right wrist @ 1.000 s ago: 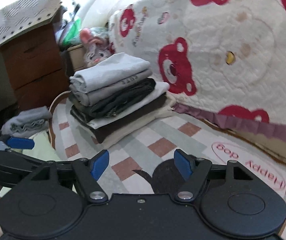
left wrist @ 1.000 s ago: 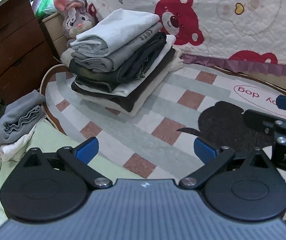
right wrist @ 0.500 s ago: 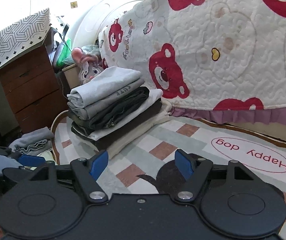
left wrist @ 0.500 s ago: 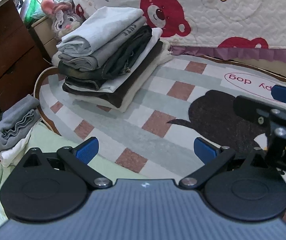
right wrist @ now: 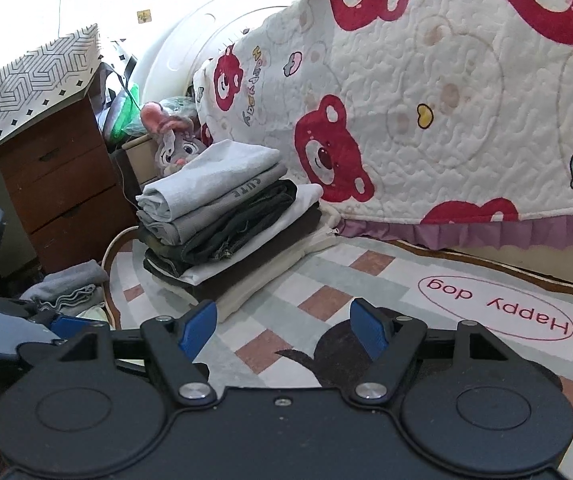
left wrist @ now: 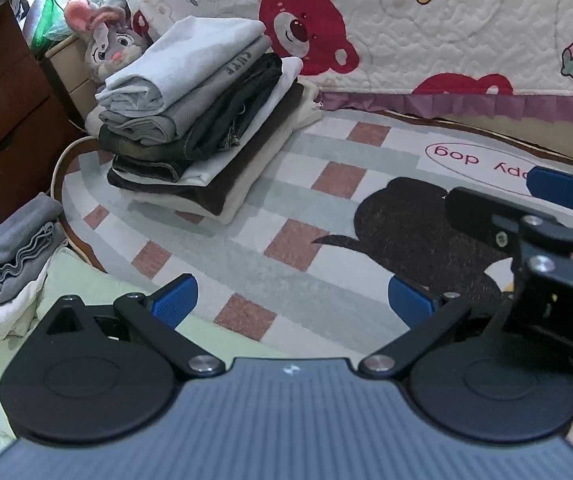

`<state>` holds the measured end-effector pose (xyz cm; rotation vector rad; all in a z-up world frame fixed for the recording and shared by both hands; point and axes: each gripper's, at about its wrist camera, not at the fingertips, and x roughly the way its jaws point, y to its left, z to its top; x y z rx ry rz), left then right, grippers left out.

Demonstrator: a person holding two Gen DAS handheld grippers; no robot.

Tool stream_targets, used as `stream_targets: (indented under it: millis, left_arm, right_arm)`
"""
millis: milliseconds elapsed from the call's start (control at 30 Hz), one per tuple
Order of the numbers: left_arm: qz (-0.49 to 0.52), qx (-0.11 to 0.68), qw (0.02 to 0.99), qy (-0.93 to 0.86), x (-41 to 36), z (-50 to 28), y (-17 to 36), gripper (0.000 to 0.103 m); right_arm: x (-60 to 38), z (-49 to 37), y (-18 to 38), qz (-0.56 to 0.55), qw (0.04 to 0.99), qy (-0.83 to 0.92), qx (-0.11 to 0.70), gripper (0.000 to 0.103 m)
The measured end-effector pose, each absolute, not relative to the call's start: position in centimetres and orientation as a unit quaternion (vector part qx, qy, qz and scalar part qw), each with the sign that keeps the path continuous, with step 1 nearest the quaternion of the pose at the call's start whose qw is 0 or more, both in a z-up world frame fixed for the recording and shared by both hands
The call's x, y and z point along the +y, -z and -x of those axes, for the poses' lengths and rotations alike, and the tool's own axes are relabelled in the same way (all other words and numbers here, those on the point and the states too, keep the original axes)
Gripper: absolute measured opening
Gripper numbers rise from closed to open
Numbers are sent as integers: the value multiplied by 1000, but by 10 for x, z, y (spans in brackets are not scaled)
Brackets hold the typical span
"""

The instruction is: Fold clothes

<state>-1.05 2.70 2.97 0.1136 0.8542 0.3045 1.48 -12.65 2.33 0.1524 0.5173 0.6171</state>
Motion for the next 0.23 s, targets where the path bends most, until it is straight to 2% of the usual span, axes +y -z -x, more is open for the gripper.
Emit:
stream_targets:
  millis: [233]
  left_arm:
    - [-42,422,894,-145,31,7,-28,103]
  right_arm:
    - [-128,-16,-21,-83,916,-296,258,78]
